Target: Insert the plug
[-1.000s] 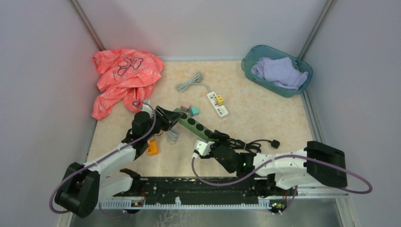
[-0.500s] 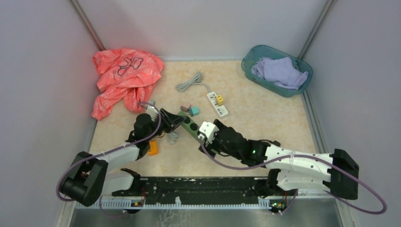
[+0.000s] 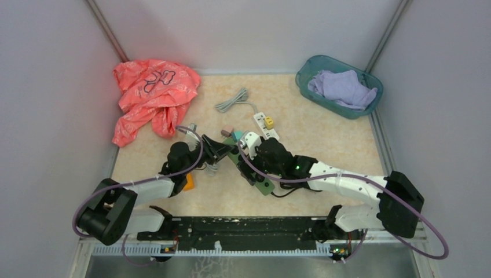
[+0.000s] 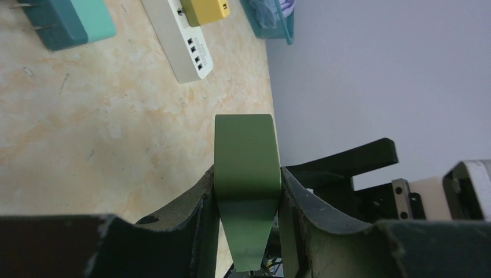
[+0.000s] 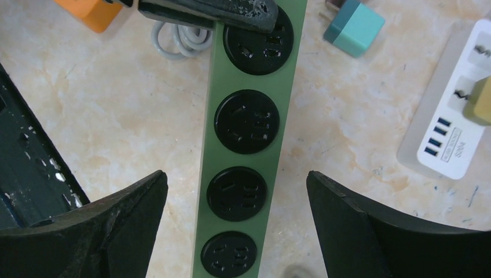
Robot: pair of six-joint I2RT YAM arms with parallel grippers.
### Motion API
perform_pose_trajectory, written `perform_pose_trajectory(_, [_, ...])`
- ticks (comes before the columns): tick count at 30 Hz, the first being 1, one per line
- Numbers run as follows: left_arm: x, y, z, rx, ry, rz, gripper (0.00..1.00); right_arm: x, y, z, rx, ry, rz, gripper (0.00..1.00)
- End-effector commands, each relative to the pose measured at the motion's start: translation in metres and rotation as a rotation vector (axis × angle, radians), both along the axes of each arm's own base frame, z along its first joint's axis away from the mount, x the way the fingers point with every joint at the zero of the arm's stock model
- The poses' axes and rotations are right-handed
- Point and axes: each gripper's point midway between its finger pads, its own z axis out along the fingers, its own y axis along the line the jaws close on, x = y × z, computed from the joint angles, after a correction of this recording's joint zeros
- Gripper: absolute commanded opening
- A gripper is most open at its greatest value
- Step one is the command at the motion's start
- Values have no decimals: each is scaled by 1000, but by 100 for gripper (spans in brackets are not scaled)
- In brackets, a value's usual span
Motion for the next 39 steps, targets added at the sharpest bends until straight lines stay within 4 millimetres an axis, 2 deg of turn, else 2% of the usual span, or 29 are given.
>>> perform_pose_trajectory(1, [-4,-10,27,-74,-75,-28,0,13,13,15,59,17,-53,87])
perform_pose_trajectory(3, [-5,-13,28,-75,-76,-37,0,15,14,11,49,25,-58,83])
perform_pose_trajectory(8, [-6,-18,28,-72,-81,-49,0,15,11,0,15,39,-61,65])
perform_pose_trajectory(11, [-5,-20,25,-63,-80,-54,0,16,6,-5,-13,49,-68,51])
perform_pose_trajectory(13, [-4,-20,23,-48,-82,-51,1,15,0,-10,-37,54,-77,38])
perform_pose_trajectory(18, [5,-16,12,54,-81,-20,18,20,-19,-17,-87,54,-129,3])
perform_pose_trajectory(19, [7,-15,10,76,-80,-10,25,21,-24,-19,-94,56,-146,0])
perform_pose_trajectory(21, [14,-10,9,124,-91,21,40,24,-32,-21,-110,60,-174,0])
perform_pose_trajectory(25, [24,3,4,234,-101,86,57,28,-46,-26,-144,79,-226,0])
perform_pose_trajectory(30, [32,24,-1,382,-115,165,69,33,-58,-33,-172,115,-295,0])
perform_pose_trajectory(39, [43,56,-7,624,-108,247,84,47,-53,-49,-192,197,-385,0])
